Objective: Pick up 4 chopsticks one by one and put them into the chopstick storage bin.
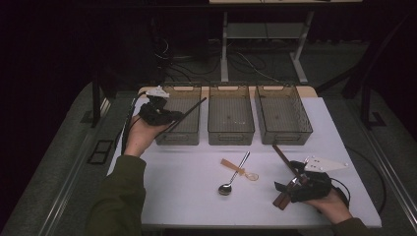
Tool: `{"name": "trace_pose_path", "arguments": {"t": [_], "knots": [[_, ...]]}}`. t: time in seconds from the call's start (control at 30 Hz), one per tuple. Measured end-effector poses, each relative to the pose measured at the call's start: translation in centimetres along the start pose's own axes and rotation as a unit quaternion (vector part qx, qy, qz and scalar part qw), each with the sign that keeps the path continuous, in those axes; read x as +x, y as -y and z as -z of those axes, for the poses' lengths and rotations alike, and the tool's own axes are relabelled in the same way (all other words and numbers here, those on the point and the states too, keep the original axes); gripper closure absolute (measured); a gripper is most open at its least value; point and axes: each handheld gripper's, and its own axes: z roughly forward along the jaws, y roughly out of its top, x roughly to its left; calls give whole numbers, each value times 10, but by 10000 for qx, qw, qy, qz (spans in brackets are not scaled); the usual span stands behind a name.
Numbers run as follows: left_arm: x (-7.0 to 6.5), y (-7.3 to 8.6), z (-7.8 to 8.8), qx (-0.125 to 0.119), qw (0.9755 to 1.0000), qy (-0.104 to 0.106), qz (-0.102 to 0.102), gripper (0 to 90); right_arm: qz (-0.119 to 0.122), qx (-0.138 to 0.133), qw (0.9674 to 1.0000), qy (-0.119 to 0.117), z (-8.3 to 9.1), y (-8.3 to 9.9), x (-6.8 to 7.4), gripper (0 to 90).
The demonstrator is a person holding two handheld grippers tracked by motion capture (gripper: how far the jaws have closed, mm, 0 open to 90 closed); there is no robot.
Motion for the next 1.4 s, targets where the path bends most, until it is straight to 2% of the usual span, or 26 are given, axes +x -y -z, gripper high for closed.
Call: {"name": "trace_pose_path", "arguments": {"t": [0.3, 0.43, 0.5, 0.57, 0.67, 0.77, 0.97, 1.03, 1.1, 1.13, 1.17, 1.2, 1.33, 1.4], "knots": [[27, -12, -19, 67, 9989, -337, 326, 860, -22, -16, 10000, -25, 0, 0, 0, 3], [39, -13, -30, 67, 9981, -408, 467, 860, -33, -17, 10000, -36, 1, 0, 0, 3], [43, -11, -35, 46, 9971, -522, 548, 860, -25, -20, 10000, -43, 1, 0, 0, 3], [48, -9, -39, -56, 9963, -534, 674, 860, -19, -21, 10000, -42, 1, 0, 1, 3], [52, -9, -44, -65, 9956, -644, 681, 860, -19, -26, 10000, -38, 2, 0, 1, 3], [56, -7, -48, -66, 9950, -653, 747, 860, -34, -50, 10000, -50, 3, 0, 2, 3], [65, -2, -56, -183, 9924, -640, 1036, 860, -59, -77, 9999, -57, 3, 0, 1, 3], [66, -1, -59, -120, 9921, -640, 1069, 859, -80, -73, 9999, -58, 3, 0, 1, 3], [66, 0, -61, -22, 9915, -737, 1075, 851, -79, -73, 9999, -66, 3, 0, 1, 3], [66, 1, -62, -38, 9911, -767, 1090, 816, -82, -73, 9999, -64, 3, 0, 1, 3], [66, 1, -62, -35, 9906, -793, 1113, 696, -76, -76, 9999, -66, 3, 0, 1, 3], [66, 1, -61, -18, 9910, -824, 1055, 649, -73, -75, 9999, -71, 3, 0, 1, 3], [61, -2, -57, -42, 9921, -827, 945, 556, -64, -76, 9999, -71, 3, 0, 2, 3], [60, -3, -54, -112, 9926, -755, 949, 523, -58, -70, 9999, -73, 3, 0, 2, 3]]}}
